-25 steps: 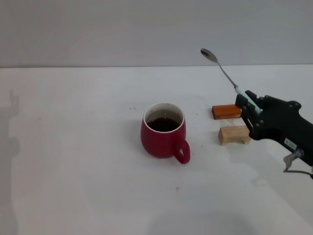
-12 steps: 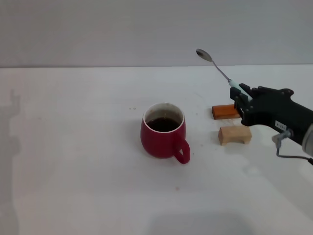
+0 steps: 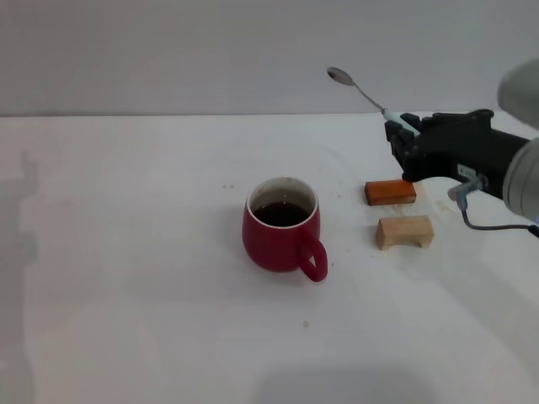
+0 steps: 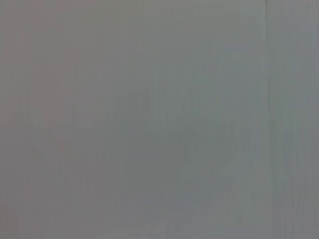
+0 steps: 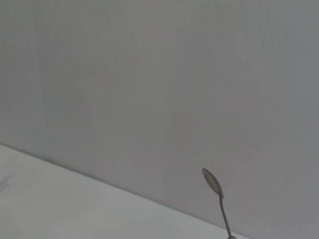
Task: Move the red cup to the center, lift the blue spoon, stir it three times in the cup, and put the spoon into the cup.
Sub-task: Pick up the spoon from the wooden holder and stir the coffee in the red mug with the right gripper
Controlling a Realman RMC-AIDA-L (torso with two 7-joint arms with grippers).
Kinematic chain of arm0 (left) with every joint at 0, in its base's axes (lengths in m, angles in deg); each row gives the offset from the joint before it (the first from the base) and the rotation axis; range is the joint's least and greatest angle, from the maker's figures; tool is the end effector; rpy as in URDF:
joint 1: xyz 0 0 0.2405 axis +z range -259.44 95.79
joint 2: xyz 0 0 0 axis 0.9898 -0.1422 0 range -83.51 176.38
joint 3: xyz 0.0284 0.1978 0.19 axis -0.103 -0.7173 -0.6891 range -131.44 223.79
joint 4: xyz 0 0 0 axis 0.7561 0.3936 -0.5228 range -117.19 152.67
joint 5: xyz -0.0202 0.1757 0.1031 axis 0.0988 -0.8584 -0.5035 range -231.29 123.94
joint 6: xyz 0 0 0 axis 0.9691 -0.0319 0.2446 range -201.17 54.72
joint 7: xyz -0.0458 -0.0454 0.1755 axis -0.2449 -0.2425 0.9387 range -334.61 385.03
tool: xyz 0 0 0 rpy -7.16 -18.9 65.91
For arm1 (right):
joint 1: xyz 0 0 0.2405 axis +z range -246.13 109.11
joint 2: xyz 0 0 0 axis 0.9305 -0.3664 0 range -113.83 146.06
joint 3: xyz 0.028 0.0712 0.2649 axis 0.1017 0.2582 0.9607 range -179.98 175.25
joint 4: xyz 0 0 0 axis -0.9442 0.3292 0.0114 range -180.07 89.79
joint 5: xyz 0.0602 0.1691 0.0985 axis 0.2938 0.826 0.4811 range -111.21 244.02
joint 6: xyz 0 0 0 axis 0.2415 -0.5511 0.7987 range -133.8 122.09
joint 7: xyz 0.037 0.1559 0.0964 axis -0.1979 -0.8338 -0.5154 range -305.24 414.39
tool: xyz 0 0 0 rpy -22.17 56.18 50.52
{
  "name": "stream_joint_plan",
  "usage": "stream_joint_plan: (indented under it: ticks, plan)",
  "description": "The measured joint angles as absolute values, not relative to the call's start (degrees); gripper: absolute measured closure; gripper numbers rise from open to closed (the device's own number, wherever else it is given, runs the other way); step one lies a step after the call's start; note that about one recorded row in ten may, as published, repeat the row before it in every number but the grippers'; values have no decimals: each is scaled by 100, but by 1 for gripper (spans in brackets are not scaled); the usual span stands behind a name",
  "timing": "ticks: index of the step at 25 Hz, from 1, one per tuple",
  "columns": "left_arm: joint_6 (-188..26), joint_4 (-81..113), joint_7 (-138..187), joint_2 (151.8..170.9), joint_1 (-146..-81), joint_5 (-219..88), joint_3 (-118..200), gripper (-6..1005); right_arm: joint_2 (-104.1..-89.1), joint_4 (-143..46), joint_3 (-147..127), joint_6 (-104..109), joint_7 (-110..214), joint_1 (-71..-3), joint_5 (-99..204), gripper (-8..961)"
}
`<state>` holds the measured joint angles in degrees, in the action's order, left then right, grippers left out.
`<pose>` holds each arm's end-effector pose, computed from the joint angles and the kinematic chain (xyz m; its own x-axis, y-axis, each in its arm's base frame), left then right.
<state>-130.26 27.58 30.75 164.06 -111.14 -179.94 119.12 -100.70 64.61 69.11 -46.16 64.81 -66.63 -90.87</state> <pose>-0.3804 0.4139 0.0498 0.7425 -0.0157 0.6697 0.6476 0.2727 -0.7116 0.1518 0.3361 -0.0213 0.8377 -0.3370 -0.4297 -0.5461 -0.5076 -0.6665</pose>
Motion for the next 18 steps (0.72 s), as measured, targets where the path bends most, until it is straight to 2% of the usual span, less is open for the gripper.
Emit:
stream_joint_plan:
  ticks: [1,9,18]
  plan:
    - [-13026,2758,3075,16405,-11115,-17994,11912,337,-10221,6543,7189,-5028,6792,-6552,-8791,817]
    - [-13045,2753,3073,16394,-11118,-17982,11912,337,-10230,6897,7806,-6118,6944,-6015,-8161,817]
    - [-13059,2766,3074,16388,-11130,-17986,11912,337,-10249,7064,8970,-8172,6942,-4832,-7389,817]
